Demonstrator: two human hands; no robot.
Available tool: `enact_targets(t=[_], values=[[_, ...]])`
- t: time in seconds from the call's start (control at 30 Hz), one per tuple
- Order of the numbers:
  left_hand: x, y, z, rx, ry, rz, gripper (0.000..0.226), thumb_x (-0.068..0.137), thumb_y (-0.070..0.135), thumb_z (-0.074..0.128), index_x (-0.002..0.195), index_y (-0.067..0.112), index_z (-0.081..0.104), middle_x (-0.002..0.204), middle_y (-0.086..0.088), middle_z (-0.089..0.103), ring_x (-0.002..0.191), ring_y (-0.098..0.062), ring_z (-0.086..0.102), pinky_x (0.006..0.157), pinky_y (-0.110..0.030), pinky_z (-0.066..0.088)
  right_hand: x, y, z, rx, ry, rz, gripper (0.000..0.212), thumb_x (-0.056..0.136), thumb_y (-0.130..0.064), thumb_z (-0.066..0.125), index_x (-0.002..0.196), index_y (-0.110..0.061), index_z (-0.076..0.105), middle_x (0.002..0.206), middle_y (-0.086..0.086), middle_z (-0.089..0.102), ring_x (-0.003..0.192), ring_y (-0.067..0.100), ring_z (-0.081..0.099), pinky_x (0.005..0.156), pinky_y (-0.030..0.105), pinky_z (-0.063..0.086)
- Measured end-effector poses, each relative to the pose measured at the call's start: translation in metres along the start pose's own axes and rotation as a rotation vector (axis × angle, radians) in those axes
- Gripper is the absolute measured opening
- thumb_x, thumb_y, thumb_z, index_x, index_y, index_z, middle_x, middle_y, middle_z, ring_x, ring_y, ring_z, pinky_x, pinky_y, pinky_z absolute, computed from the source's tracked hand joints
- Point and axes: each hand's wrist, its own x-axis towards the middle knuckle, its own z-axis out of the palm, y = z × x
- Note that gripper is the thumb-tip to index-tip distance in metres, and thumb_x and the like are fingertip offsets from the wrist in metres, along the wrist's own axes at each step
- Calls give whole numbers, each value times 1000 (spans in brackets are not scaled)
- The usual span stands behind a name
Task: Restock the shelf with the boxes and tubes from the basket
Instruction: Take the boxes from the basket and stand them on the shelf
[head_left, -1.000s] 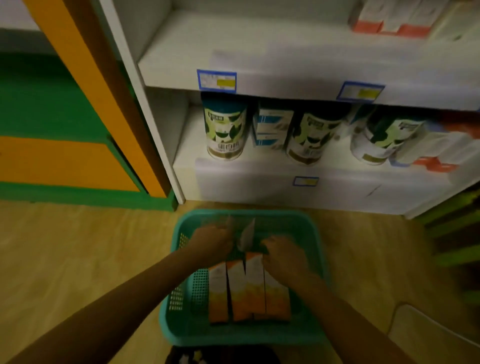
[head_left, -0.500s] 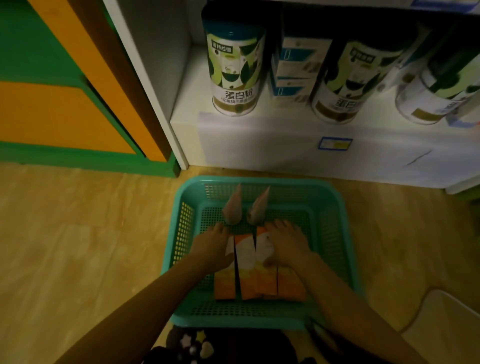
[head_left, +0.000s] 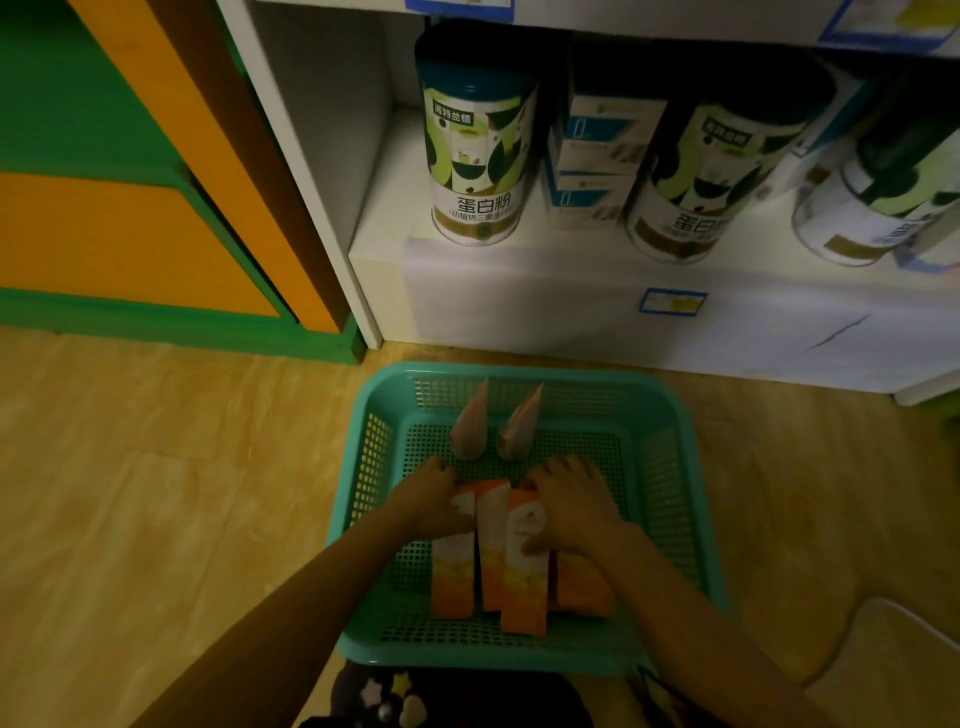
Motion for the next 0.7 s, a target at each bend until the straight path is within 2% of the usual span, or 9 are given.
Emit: enact_targets(t=[0.13,0.23,0.3,0.37,0.5,0.6,0.7], values=[[-8,-2,-14,-67,-66,84,41,81,26,66,117,8,57,120,-13,60,108,-26,57,87,-30,45,-8,1,-10,112,7,-6,59,76,-46,66,125,-20,47,128,4,57,121,24,49,112,38,21],[-19,-3,-26,-12,-76,133,38,77,29,71,109,11,63,108,-8,65,96,-21,58,79,-26,40,-19,4,-20,287,-15,8,54,76,-45,69,120,-22,48,125,3,59,112,22,56,98,37,43],[-29,0,-33,22,-42,166,36,75,32,72,105,13,65,96,1,62,88,-13,53,76,-25,39,-31,3,-29,362,-23,-1,53,73,-45,72,116,-23,50,121,2,59,107,20,57,91,37,49],[-41,5,-44,61,41,197,35,74,34,72,103,16,66,91,5,58,85,-9,50,74,-24,37,-45,3,-40,371,-13,-10,51,71,-45,73,112,-23,52,117,-1,61,103,18,58,89,36,50],[-69,21,-82,62,210,240,36,72,35,74,101,15,67,97,-2,67,84,-14,58,70,-23,35,-76,4,-68,369,91,14,43,73,-43,72,106,-22,54,113,0,64,101,19,60,88,36,51],[-95,37,-122,52,304,286,33,70,35,76,94,15,67,83,5,55,78,-10,49,62,-23,31,-101,6,-108,366,156,29,42,75,-41,71,110,-22,55,113,-1,63,102,19,60,83,31,50],[-125,52,-167,64,357,326,32,68,40,76,92,21,66,85,11,54,80,-8,50,60,-22,34,-132,9,-161,349,181,8,43,78,-40,69,117,-25,57,116,-2,61,100,15,59,76,19,45]])
